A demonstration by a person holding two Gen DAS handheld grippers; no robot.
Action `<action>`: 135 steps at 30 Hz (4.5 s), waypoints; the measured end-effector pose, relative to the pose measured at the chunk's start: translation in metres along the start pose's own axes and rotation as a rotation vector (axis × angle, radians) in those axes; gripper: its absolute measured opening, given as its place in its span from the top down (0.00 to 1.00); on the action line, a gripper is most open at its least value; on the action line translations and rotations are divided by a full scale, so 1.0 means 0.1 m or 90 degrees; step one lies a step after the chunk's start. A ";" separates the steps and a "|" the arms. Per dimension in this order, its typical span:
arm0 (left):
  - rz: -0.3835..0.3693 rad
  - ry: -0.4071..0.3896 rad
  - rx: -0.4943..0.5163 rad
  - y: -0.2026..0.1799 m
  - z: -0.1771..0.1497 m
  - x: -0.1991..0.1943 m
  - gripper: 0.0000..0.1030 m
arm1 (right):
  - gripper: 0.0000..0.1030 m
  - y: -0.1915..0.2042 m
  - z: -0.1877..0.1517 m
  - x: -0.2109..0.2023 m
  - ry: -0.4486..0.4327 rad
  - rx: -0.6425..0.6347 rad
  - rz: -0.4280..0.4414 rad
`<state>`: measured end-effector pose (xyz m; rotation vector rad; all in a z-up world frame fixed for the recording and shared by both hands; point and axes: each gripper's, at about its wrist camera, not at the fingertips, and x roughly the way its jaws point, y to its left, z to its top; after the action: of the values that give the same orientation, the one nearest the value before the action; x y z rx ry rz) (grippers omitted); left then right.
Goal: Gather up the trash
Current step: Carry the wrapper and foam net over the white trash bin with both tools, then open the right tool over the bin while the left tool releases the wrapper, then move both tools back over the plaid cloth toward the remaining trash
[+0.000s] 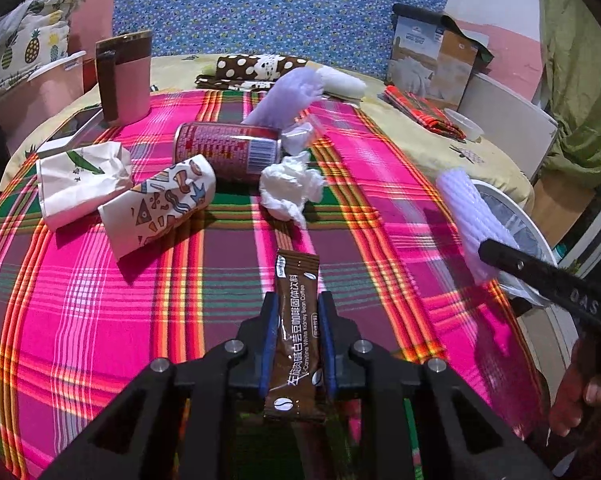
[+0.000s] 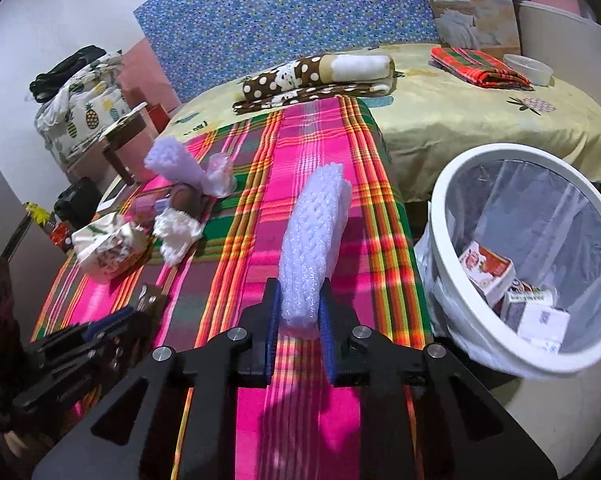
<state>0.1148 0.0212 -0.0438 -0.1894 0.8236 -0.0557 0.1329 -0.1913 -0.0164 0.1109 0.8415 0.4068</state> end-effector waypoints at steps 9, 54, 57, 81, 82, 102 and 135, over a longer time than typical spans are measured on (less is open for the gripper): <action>-0.015 -0.008 0.020 -0.18 0.03 -0.11 0.80 | 0.80 0.04 -0.08 -0.13 -0.001 -0.017 0.017; -0.196 0.006 0.191 -1.96 0.56 0.47 0.80 | 0.80 -1.21 -0.06 -0.56 -0.063 0.121 -0.137; -0.201 0.011 0.196 -2.02 0.56 0.54 0.80 | 0.80 -1.26 -0.05 -0.53 -0.057 0.124 -0.142; -0.248 0.015 0.176 -2.08 0.61 0.68 0.54 | 0.56 -1.36 -0.03 -0.47 -0.045 0.125 -0.133; -0.248 0.014 0.175 -2.07 0.62 0.66 0.54 | 0.56 -1.34 -0.03 -0.47 -0.046 0.124 -0.131; -0.198 -0.020 0.138 -1.54 0.46 0.17 0.54 | 0.56 -0.83 -0.09 -0.59 -0.066 0.074 -0.079; -0.094 -0.056 0.056 -0.45 0.08 -0.30 0.54 | 0.56 -0.03 -0.17 -0.40 -0.033 -0.037 0.022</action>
<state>0.1010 -0.0186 -0.0082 -0.1679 0.7165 -0.2208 0.0978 -0.2109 -0.0001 0.0814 0.7769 0.4585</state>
